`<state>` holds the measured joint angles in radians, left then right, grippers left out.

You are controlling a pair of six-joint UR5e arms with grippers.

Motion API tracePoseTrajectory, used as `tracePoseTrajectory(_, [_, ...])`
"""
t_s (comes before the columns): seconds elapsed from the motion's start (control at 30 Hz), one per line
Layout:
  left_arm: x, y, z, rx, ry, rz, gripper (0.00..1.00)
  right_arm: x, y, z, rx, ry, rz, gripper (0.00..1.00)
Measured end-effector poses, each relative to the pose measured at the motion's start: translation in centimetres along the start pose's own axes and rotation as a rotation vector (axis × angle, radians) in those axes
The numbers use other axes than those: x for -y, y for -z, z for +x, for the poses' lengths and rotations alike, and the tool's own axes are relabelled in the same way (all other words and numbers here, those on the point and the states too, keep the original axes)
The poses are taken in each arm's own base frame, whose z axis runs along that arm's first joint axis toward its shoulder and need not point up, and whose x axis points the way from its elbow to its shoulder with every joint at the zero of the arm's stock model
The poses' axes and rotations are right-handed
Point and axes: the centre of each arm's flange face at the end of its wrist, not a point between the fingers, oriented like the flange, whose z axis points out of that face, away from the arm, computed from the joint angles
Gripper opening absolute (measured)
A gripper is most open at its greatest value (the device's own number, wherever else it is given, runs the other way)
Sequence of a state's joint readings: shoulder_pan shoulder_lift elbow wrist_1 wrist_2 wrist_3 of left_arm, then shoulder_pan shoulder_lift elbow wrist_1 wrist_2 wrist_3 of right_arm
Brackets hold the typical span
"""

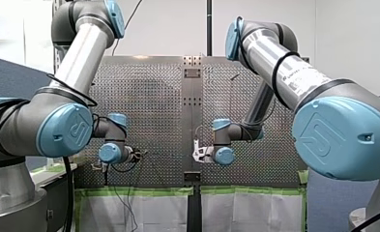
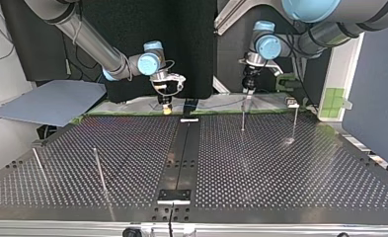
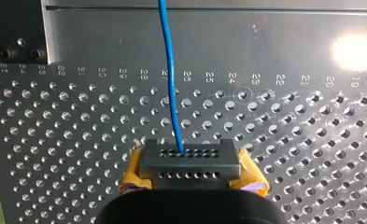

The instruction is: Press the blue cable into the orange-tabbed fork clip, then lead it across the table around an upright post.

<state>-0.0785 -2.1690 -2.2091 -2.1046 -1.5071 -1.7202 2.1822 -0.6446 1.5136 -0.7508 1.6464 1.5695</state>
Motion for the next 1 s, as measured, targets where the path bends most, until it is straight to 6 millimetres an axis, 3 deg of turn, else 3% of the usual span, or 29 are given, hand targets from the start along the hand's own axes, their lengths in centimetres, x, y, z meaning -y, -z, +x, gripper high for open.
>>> tracePoseTrajectory(1.0, [0.71, -0.05, 0.15, 0.039, 0.029, -0.033, 1.0, -0.16, -0.04, -0.04, -0.001, -0.012, -0.003, 0.0])
